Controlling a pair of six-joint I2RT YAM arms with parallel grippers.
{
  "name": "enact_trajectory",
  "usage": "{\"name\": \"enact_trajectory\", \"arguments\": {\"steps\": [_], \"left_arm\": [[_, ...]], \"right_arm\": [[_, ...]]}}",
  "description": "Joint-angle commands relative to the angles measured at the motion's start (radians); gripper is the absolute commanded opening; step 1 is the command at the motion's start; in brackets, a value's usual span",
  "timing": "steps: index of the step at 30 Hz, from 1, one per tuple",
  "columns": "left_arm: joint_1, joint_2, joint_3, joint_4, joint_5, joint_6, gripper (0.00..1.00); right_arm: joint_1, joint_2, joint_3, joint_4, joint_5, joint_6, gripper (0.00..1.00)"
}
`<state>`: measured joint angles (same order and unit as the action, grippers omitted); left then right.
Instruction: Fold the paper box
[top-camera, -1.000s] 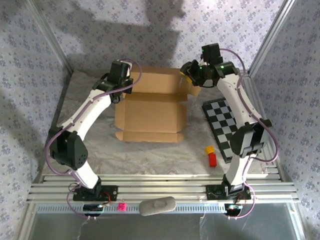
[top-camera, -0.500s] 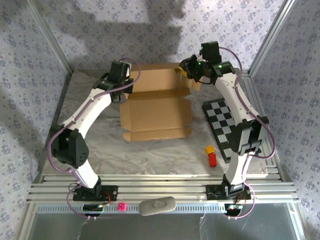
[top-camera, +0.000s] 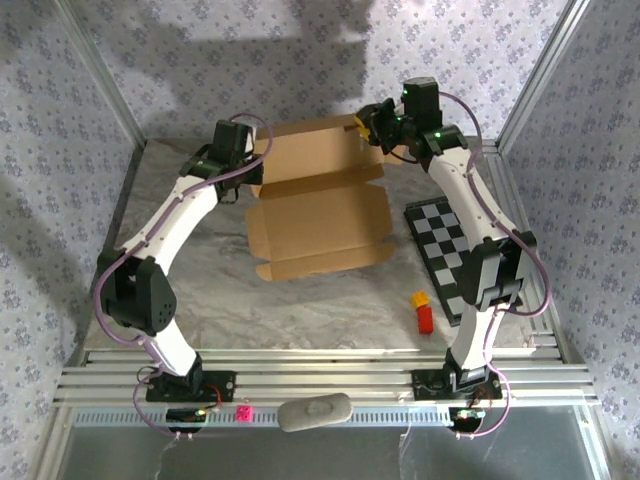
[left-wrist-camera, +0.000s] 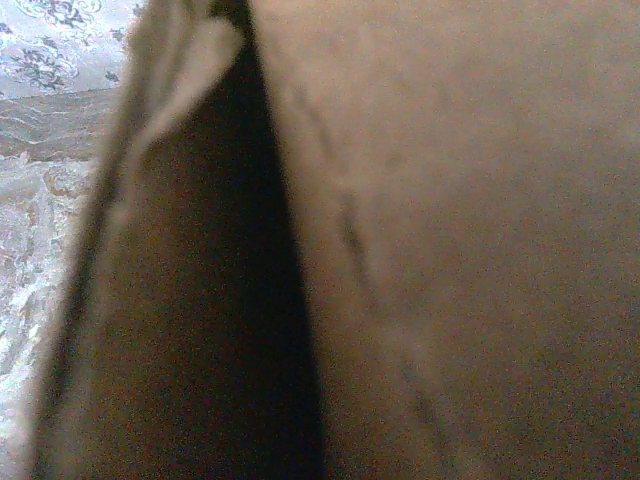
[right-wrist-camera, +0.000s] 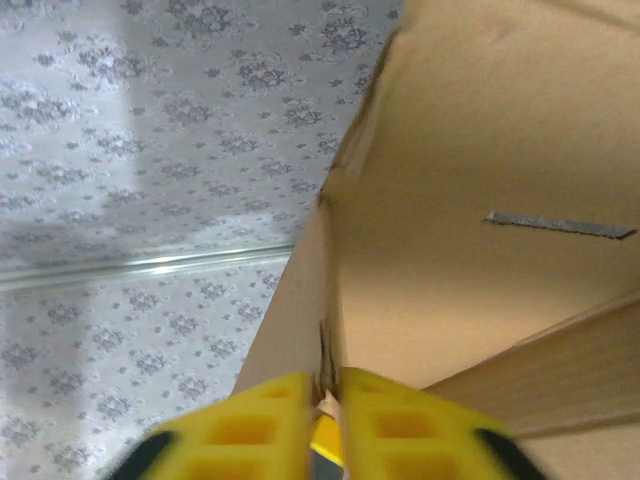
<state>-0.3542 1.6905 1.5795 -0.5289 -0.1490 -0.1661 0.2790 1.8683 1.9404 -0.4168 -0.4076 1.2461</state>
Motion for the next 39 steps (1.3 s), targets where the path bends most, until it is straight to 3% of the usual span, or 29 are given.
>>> {"name": "enact_trajectory", "arguments": {"steps": [1, 5, 14, 16, 20, 21, 24, 28, 35, 39], "left_arm": [[0.008, -0.052, 0.017, -0.014, 0.030, -0.010, 0.00], [0.008, -0.053, 0.018, -0.014, 0.034, -0.013, 0.00], [0.008, -0.050, 0.025, -0.019, 0.028, -0.026, 0.00], [0.008, -0.048, 0.031, -0.024, 0.021, -0.034, 0.00], [0.008, -0.033, 0.055, -0.041, 0.013, -0.057, 0.00], [0.008, -0.029, 0.062, -0.045, 0.009, -0.062, 0.00], [0.010, -0.012, 0.094, -0.079, -0.007, -0.078, 0.00], [0.020, 0.023, 0.170, -0.157, -0.019, -0.106, 0.00], [0.027, 0.085, 0.300, -0.289, 0.004, -0.124, 0.00], [0.031, 0.140, 0.412, -0.389, 0.029, -0.143, 0.00]], "right_arm": [[-0.008, -0.021, 0.000, 0.056, 0.019, 0.043, 0.42], [-0.011, -0.003, 0.021, 0.028, 0.014, 0.042, 0.50], [0.008, 0.020, 0.029, 0.029, 0.001, 0.082, 0.44], [0.016, 0.017, 0.021, 0.031, 0.002, 0.098, 0.40], [0.023, 0.002, -0.002, 0.045, 0.016, 0.127, 0.16], [0.022, 0.000, -0.002, 0.042, 0.019, 0.131, 0.19], [0.019, -0.022, 0.017, -0.019, 0.061, 0.085, 0.42], [0.013, -0.108, -0.010, -0.079, 0.164, -0.062, 0.55], [0.060, -0.183, -0.120, -0.084, 0.186, -0.365, 0.57], [0.102, -0.164, -0.099, -0.049, 0.208, -0.503, 0.59]]}}
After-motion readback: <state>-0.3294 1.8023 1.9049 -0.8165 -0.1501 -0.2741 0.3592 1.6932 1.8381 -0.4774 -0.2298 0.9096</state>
